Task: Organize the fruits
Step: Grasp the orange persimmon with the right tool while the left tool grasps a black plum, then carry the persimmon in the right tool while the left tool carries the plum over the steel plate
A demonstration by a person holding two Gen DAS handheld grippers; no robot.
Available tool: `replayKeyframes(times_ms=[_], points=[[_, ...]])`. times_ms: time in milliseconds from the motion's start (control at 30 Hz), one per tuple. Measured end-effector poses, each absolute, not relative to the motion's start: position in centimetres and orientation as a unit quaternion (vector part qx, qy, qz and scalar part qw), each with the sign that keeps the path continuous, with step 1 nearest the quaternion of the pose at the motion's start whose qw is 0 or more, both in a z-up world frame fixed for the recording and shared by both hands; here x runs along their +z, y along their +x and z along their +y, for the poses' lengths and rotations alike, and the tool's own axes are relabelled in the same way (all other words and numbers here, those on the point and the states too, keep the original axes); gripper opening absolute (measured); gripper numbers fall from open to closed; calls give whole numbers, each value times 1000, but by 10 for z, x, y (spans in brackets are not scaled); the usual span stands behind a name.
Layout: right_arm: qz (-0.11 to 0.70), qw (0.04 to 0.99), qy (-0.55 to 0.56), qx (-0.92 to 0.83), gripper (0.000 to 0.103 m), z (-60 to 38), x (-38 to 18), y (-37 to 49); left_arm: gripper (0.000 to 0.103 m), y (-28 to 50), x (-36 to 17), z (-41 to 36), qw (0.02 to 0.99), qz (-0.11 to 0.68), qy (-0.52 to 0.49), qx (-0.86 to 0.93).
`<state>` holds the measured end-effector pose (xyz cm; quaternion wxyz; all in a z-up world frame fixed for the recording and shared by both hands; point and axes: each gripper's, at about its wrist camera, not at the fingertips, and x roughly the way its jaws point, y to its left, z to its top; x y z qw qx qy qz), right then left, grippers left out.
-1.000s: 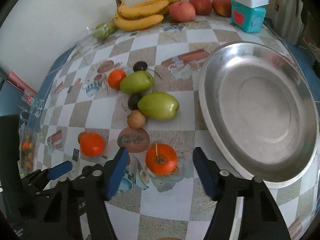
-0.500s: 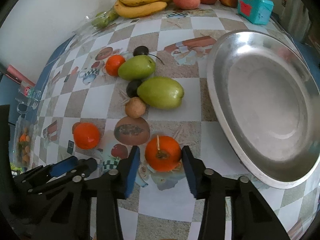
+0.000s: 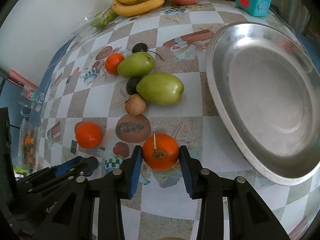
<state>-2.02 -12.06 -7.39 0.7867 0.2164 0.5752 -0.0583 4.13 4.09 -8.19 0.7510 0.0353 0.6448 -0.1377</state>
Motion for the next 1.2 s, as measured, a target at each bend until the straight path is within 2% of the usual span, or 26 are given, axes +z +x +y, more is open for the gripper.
replayKeyframes(times_ms=[400,667,1200], points=[[543,806,231,-47,39,-122,-53,-23,31,42,-56,62,768,622,-8,-155],[518,816,246,-69,39,-132,-34,-20,31,50,-27,51,793,592,14,-141],[489,804,283,-185,39,-212,-21,-23,31,77,2,-57,812,551,51,-185]])
